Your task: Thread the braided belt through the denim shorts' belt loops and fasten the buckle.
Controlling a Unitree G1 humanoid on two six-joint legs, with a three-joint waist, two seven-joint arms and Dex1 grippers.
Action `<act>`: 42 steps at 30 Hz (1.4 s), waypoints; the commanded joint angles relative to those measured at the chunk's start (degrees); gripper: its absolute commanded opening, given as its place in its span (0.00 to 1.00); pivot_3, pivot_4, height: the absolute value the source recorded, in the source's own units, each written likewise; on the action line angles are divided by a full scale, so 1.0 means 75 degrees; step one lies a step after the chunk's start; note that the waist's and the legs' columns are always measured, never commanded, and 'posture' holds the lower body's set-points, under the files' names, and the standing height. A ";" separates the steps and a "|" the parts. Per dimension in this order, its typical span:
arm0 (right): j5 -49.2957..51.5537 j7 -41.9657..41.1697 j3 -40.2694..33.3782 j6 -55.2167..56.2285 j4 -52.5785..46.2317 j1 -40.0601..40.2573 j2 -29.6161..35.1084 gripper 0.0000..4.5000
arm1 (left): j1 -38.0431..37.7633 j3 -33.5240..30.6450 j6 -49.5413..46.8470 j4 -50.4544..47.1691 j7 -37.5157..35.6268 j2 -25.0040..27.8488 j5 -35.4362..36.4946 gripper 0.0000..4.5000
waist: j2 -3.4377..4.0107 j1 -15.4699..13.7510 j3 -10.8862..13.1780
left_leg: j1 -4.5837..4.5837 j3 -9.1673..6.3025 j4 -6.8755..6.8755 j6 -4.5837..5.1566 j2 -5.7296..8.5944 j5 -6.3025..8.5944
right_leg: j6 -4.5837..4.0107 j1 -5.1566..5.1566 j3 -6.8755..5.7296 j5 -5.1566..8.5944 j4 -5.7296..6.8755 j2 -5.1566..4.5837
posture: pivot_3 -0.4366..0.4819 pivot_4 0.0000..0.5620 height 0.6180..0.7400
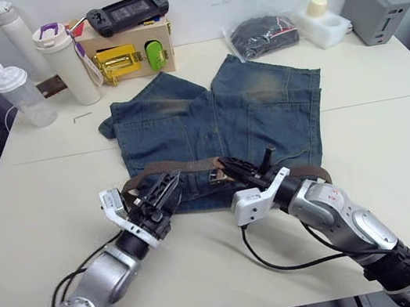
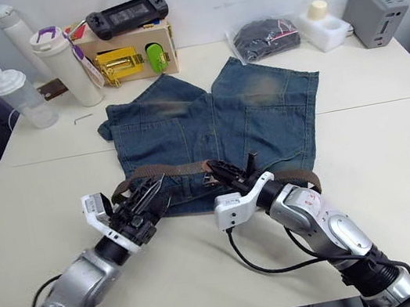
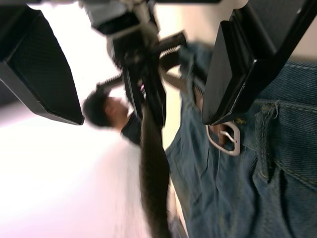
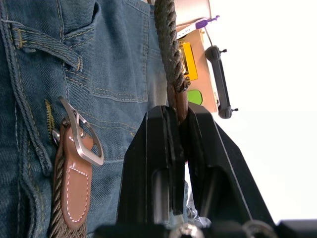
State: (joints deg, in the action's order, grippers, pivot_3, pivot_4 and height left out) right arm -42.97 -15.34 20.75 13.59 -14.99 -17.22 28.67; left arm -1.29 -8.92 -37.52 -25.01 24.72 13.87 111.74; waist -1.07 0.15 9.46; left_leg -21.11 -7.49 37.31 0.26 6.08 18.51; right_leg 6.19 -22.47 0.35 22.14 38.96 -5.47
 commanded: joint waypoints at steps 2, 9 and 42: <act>-0.0031 0.0117 -0.0184 0.0175 -0.0187 -0.0019 0.0004 0.00 | 0.0139 -0.0116 0.0193 0.0026 0.0611 -0.0415 0.0168 0.93 | -0.0013 0.0007 -0.0008 | 0.0003 0.0022 -0.0003 0.0002 -0.0007 0.0001 | 0.0000 -0.0004 0.0002 0.0000 -0.0002 0.0003 | 0.48 0.27 0.95; -0.0087 0.0102 -0.0212 0.0191 -0.0213 0.0052 -0.0044 0.00 | 0.0397 -0.0462 0.0186 0.0367 0.0631 -0.0734 0.0168 0.93 | -0.0018 -0.0003 -0.0011 | 0.0006 0.0035 -0.0001 0.0002 -0.0010 0.0001 | 0.0000 -0.0008 0.0006 0.0000 -0.0010 0.0009 | 0.48 0.27 0.95; 0.2705 -0.1283 -0.1232 -0.1353 -0.0529 0.0566 -0.0758 0.88 | 0.1435 -0.0900 -0.0130 0.0961 0.0312 0.0021 0.0053 0.00 | -0.0019 -0.0007 -0.0012 | -0.0002 0.0034 -0.0003 0.0001 -0.0032 0.0001 | 0.0000 -0.0004 0.0020 0.0000 -0.0054 0.0005 | 0.48 0.27 0.95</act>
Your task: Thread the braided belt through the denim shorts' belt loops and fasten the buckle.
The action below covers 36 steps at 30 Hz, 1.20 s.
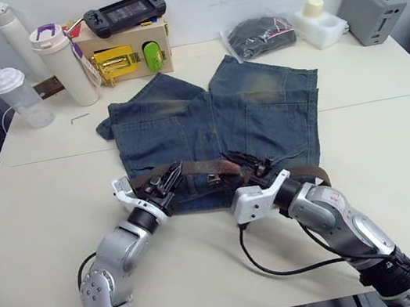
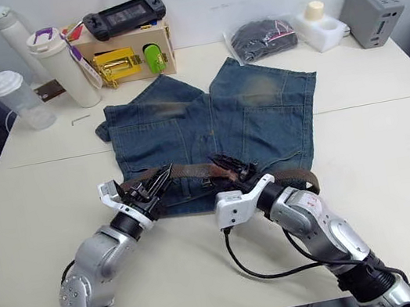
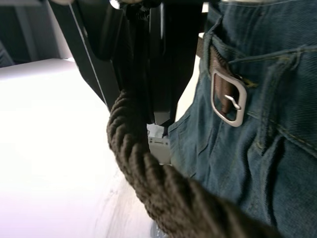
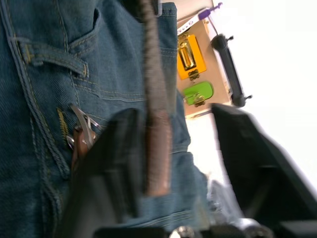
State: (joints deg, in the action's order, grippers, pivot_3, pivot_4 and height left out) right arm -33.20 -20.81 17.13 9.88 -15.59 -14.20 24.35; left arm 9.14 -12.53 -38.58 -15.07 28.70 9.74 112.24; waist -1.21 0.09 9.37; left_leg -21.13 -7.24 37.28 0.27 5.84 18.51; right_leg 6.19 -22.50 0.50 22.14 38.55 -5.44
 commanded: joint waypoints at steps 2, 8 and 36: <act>0.2609 -0.1295 -0.1224 -0.1602 -0.0612 0.0265 -0.0124 0.99 | -0.0141 -0.0741 -0.0029 -0.0316 -0.0397 0.1131 0.0041 0.00 | 0.0002 0.0007 0.0000 | -0.0003 -0.0006 0.0002 -0.0004 -0.0015 0.0002 | -0.0001 0.0003 0.0012 0.0000 -0.0021 -0.0002 | 0.48 0.27 0.95; 0.6293 -0.3880 -0.2328 -0.4612 -0.1292 0.0364 0.0942 0.99 | -0.0775 -0.1296 -0.0411 0.0088 -0.1141 0.2418 -0.0241 0.00 | 0.0008 0.0003 0.0000 | -0.0008 -0.0012 -0.0017 -0.0004 -0.0027 0.0003 | -0.0006 0.0008 0.0011 0.0002 -0.0092 0.0000 | 0.48 0.27 0.95; 0.8640 -0.3459 -0.2595 -0.6661 -0.1866 -0.0283 0.1717 0.99 | 0.0539 0.0379 -0.1076 0.0852 -0.2983 0.2294 -0.3800 0.00 | 0.0009 -0.0102 0.0002 | -0.0016 -0.0008 0.0000 -0.0003 -0.0022 0.0006 | -0.0005 0.0011 -0.0008 0.0002 -0.0082 -0.0006 | 0.48 0.27 0.95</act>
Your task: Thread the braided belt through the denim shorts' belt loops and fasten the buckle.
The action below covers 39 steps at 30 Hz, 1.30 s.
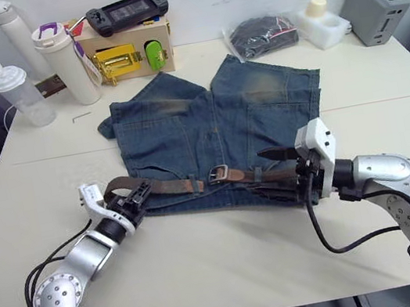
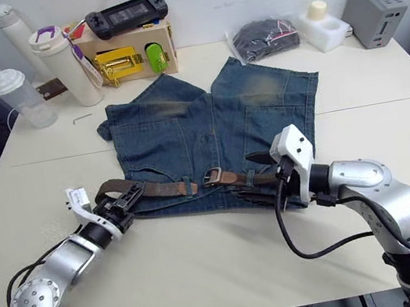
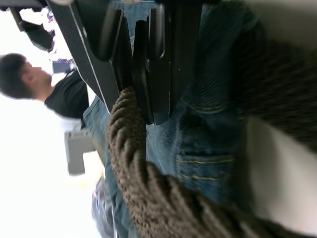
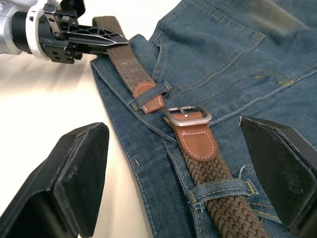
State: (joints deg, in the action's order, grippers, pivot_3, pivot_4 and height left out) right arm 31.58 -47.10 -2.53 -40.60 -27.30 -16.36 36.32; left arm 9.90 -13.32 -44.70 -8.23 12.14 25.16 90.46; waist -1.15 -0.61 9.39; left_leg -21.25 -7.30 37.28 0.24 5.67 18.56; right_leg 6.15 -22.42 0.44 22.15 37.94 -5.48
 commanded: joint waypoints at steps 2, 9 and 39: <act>-0.0087 0.0062 0.0123 0.0123 -0.0284 0.0012 0.0158 0.99 | 0.0832 0.1033 -0.0398 0.0002 -0.1514 0.0476 -0.1815 0.00 | 0.0000 -0.0042 0.0000 | -0.0001 0.0002 -0.0001 0.0000 0.0003 0.0000 | 0.0000 0.0000 -0.0001 0.0000 0.0001 -0.0001 | 0.48 0.27 0.95; -0.0442 0.0057 0.0461 0.0437 -0.0285 0.0033 0.0317 0.99 | 0.1385 0.2200 -0.0370 0.0230 -0.3610 0.0875 -0.4100 0.00 | 0.0000 -0.0013 0.0000 | -0.0002 0.0004 -0.0004 0.0002 0.0006 0.0001 | 0.0001 -0.0008 -0.0009 0.0000 0.0004 -0.0005 | 0.48 0.27 0.95; -0.6728 0.1667 0.2485 0.7536 0.1817 -0.0445 -0.0042 0.99 | 0.1471 0.1463 -0.0958 0.0143 -0.4855 -0.0141 -0.5873 0.00 | 0.0000 -0.0003 0.0000 | -0.0001 0.0001 0.0015 0.0003 0.0012 0.0002 | 0.0003 -0.0012 -0.0018 -0.0001 0.0046 -0.0008 | 0.48 0.27 0.95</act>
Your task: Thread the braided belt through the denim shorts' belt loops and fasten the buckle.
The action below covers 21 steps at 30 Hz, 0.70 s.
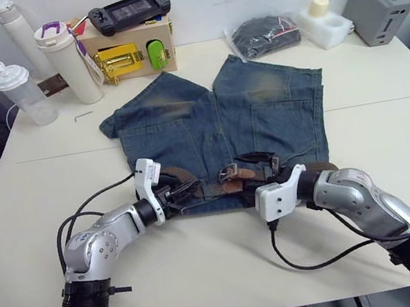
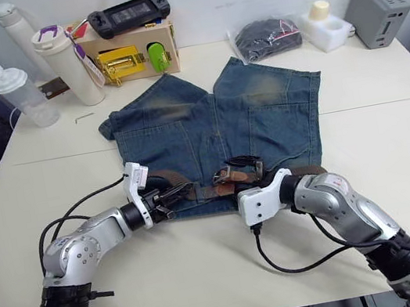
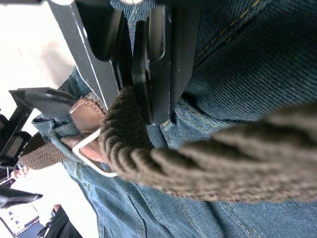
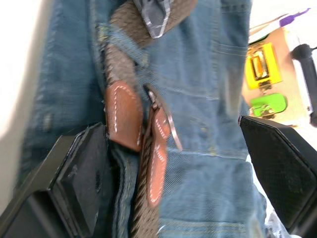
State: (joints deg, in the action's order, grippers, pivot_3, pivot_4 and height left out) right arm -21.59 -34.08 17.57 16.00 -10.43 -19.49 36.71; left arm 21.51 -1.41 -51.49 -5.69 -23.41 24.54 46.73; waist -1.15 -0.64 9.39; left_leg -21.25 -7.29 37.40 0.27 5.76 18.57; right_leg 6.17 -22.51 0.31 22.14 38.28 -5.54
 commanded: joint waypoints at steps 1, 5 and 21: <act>0.0389 -0.0111 -0.0215 -0.0018 -0.0481 -0.0015 -0.0108 0.99 | -0.0079 -0.0142 -0.0065 -0.0197 -0.0117 -0.0068 -0.0051 0.00 | 0.0000 0.0003 0.0000 | 0.0000 0.0000 0.0000 0.0000 0.0000 0.0000 | 0.0000 0.0000 0.0000 0.0000 0.0013 0.0000 | 0.48 0.27 0.95; 0.0585 -0.0193 -0.0320 -0.0083 -0.0595 -0.0046 -0.0159 0.99 | -0.0096 -0.0177 -0.0096 -0.0203 -0.0136 -0.0107 -0.0094 0.00 | 0.0000 0.0003 0.0000 | 0.0000 -0.0001 0.0001 0.0000 0.0000 0.0000 | 0.0000 0.0000 0.0000 0.0000 0.0017 0.0000 | 0.48 0.27 0.95; 0.0965 -0.0860 -0.0427 0.0078 -0.0690 0.0118 0.0321 0.99 | -0.0137 -0.0320 -0.0265 -0.0230 -0.0137 -0.0279 -0.0160 0.00 | 0.0000 0.0087 0.0000 | 0.0002 -0.0009 0.0002 0.0000 0.0001 0.0000 | 0.0000 0.0001 -0.0002 0.0000 0.0032 -0.0002 | 0.48 0.27 0.95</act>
State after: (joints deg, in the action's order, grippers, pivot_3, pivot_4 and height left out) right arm -15.14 -39.98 15.21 15.24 -13.52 -18.76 38.47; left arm 20.94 -3.58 -53.25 -5.91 -23.51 22.74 45.85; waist -1.15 0.01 9.39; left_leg -21.23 -7.36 37.41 0.27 5.78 18.57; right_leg 6.17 -22.50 0.29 22.14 38.52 -5.55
